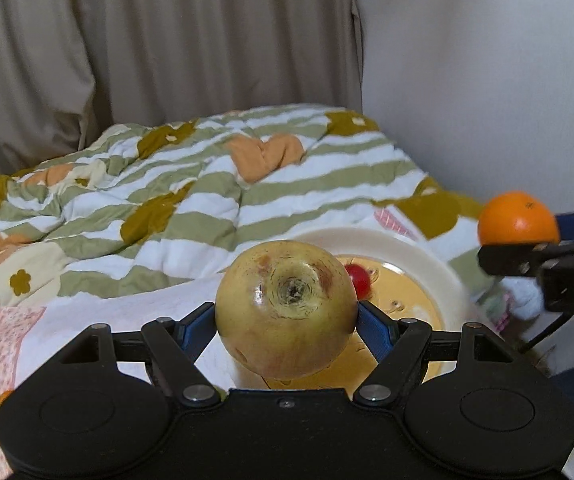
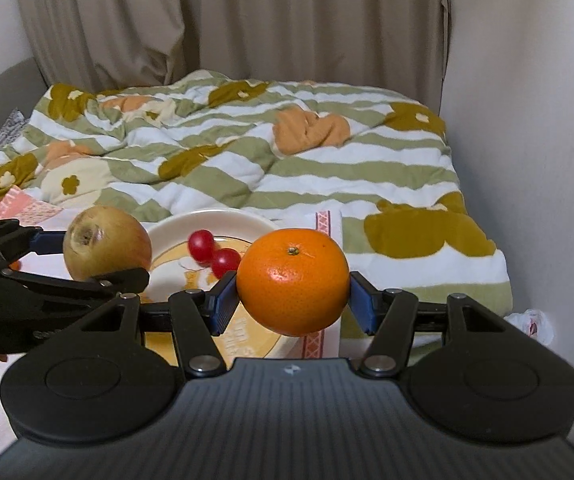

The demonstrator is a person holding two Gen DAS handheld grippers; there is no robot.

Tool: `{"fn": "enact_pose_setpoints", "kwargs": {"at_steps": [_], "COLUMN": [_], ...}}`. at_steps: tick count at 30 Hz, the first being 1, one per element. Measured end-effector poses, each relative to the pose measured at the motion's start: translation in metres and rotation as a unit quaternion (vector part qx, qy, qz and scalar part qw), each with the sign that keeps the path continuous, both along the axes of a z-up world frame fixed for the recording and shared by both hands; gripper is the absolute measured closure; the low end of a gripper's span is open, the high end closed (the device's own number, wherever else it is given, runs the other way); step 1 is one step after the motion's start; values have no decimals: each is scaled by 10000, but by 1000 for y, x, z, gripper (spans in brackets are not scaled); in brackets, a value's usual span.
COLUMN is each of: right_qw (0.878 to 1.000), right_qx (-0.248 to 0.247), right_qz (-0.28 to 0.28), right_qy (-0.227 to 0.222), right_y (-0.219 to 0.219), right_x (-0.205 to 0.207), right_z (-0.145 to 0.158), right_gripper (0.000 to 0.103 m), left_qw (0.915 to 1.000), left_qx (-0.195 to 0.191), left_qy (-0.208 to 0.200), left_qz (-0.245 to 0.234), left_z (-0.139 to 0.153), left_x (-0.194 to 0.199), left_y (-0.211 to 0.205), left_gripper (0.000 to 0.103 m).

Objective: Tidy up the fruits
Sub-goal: 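Carry the orange and apple to the white bowl and release both inside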

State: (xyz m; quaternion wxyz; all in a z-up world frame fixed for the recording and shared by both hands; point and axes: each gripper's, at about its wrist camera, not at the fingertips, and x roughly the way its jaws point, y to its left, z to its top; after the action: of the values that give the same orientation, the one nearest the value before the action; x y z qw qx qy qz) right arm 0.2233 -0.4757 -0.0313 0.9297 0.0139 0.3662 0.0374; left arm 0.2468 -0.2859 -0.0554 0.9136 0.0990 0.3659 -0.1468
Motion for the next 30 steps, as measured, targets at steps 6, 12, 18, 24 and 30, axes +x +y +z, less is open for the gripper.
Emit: {"fn": "enact_pose_setpoints", "kwargs": {"at_steps": [6, 12, 18, 24, 30], "right_qw": [9998, 9996, 9995, 9995, 9998], "right_qx": [16, 15, -4, -15, -74], "right_qz": [-108, -181, -250, -244, 29], "right_qy": [174, 222, 205, 188, 178], "right_y": [-6, -11, -13, -13, -2], "right_x": [16, 24, 27, 26, 26], "right_z": [-14, -18, -16, -12, -11], "right_gripper": [29, 29, 29, 29, 29], "left_qw": [9993, 9984, 9983, 9984, 9999], "left_qx": [269, 432, 445, 491, 138], "left_qy": [203, 276, 286, 8, 9], "left_qz": [-163, -222, -225, -275, -28], "left_z": [-23, -31, -32, -11, 10], "left_x": [23, 33, 35, 21, 6], "left_y": [-13, -20, -18, -6, 16], "left_gripper": [24, 24, 4, 0, 0]}}
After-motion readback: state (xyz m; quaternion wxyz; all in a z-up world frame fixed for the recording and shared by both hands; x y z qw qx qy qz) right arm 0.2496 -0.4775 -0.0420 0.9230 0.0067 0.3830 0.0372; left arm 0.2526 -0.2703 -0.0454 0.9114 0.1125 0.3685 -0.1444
